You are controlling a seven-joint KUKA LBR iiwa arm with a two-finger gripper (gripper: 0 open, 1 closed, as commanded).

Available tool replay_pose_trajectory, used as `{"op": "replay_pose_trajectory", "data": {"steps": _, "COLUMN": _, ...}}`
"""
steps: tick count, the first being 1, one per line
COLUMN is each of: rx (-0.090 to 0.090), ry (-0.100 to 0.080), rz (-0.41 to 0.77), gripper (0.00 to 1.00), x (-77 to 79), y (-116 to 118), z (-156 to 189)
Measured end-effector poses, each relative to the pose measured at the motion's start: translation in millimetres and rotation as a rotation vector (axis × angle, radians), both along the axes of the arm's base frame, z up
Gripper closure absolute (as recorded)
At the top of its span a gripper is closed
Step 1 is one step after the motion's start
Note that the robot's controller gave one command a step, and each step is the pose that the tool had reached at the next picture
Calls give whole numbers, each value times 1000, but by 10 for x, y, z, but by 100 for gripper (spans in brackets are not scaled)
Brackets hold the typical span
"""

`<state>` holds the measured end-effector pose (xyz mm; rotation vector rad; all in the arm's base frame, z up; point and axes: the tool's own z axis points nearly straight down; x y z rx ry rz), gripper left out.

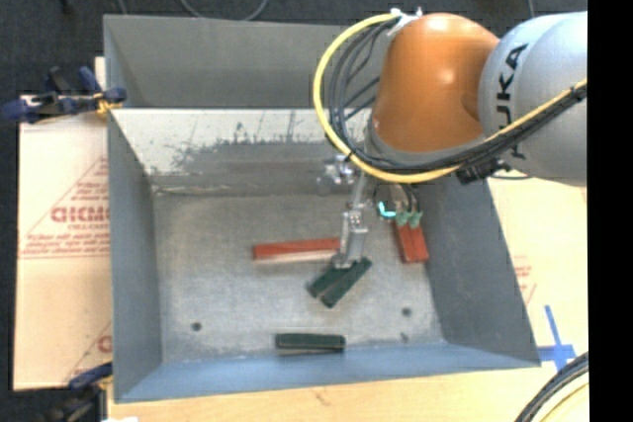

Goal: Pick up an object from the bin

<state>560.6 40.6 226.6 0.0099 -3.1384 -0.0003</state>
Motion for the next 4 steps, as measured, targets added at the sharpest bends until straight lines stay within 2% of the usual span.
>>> {"op": "replay_pose_trajectory", "data": {"steps": 1, "rx": -2, "ry": 0, "rz": -81, "gripper": 0, "x": 47, "y": -629, "z": -1034}}
{"op": "replay_pose_trajectory", "data": {"steps": 2, "rx": 0, "ry": -4, "rz": 28, "gripper": 0, "x": 325, "y": -373, "z": -1576}}
{"op": "replay_pose_trajectory", "data": {"steps": 3, "rx": 1, "ry": -11, "rz": 25, "gripper": 100, "x": 344, "y": -374, "z": -1528}}
{"op": "replay_pose_trajectory", "data": {"steps": 4, "rx": 0, "ry": -16, "rz": 18, "gripper": 100, "x": 259, "y": -331, "z": -153}}
